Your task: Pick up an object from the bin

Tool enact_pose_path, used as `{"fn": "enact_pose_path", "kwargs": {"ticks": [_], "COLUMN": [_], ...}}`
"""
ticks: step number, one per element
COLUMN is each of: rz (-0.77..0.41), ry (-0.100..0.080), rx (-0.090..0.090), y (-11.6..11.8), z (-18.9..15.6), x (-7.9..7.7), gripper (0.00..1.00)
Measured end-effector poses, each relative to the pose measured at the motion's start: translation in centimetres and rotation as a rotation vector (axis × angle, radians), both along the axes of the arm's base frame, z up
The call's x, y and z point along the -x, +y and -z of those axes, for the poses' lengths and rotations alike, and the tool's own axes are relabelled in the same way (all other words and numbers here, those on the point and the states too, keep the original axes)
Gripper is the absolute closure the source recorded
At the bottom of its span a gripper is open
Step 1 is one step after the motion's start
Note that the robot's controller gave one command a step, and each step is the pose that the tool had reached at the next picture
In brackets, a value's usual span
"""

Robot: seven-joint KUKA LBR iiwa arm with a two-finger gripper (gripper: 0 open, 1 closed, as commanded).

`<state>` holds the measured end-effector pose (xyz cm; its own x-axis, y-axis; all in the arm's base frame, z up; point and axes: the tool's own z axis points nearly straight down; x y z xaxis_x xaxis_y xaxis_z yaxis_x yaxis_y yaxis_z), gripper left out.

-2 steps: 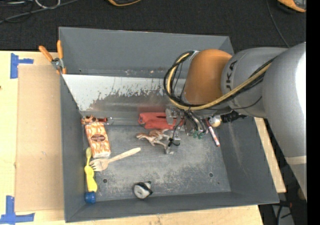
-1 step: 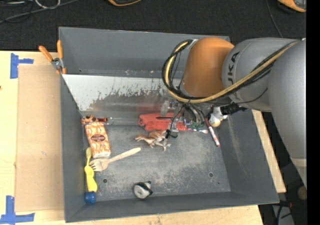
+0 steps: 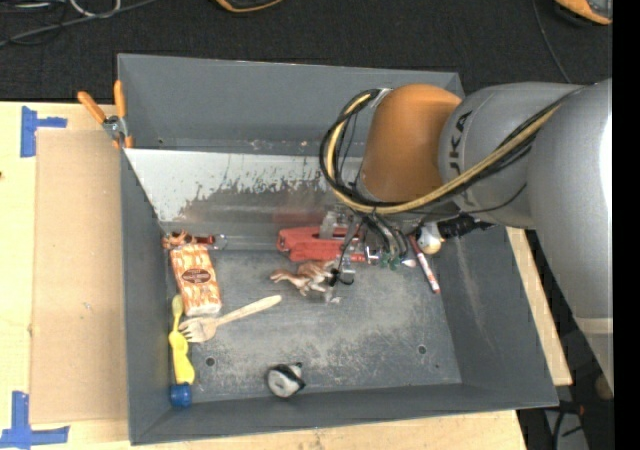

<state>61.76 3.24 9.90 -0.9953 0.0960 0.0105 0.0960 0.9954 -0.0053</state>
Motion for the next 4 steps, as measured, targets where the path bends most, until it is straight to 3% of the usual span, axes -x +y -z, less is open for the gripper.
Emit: {"fn": "enact_pose_path", "kwargs": {"ticks": [1,2,4], "rz": [0.179,0.010,0.009], "ry": [-0.020,-0.023,-0.017], "rx": [-0.005,0.001,0.001], "y": [0.2,0.9,0.9], "z": [2.6,2.2,0.9], "x": [-0.4,-0.5,-0.5], "gripper": [0.00,1.00,1.00]}}
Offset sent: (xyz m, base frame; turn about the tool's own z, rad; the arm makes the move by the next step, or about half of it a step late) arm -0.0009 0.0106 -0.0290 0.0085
